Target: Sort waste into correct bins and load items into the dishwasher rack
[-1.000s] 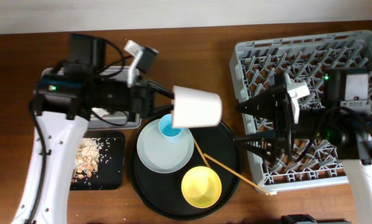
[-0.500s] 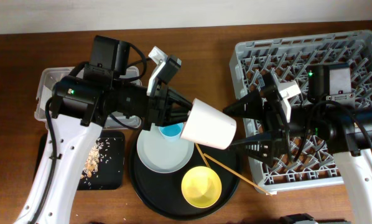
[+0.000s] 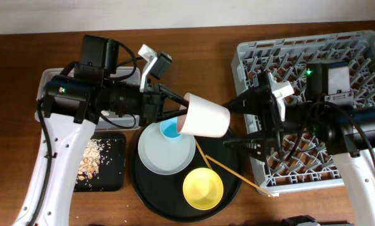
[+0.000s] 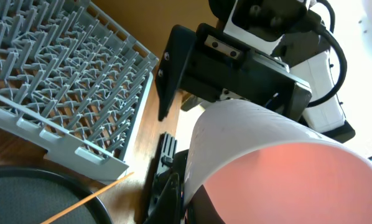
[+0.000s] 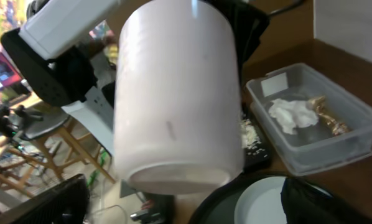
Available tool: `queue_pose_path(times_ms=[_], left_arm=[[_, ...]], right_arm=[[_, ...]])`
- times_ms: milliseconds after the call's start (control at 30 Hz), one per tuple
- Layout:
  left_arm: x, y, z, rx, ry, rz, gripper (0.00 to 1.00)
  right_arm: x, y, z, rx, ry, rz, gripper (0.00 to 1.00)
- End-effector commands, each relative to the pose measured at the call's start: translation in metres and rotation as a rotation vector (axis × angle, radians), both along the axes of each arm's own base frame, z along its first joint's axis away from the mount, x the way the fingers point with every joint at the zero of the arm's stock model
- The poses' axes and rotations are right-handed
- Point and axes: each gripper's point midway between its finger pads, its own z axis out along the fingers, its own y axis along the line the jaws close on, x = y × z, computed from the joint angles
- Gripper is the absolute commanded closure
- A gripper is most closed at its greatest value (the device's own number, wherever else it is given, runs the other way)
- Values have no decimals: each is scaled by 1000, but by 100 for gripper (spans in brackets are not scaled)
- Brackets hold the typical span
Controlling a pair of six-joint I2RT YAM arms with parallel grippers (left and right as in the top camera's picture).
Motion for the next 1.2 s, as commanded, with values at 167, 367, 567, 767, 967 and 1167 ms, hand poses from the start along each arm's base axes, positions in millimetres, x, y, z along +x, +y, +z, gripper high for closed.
queue_pose_path(times_ms=[167, 367, 567, 767, 967, 1167], left_arm=[[-22, -22, 9, -44, -30, -108, 100], [-21, -22, 10, -47, -44, -110, 100], [-22, -22, 10, -47, -44, -110, 100], [-22, -22, 10, -47, -43, -110, 100], [-19, -20, -4, 28, -5, -70, 92], [-18, -16, -16, 95, 23, -38, 91]], right_arm=[[-14, 3, 18, 80, -5, 72, 1], [-24, 21, 13, 43, -34, 129, 19], [-23, 21, 13, 44, -30, 126, 23], [-9, 24, 7, 51, -12, 133, 30], [-4, 25, 10, 58, -37, 130, 36], [10, 26, 4, 6, -32, 60, 47]])
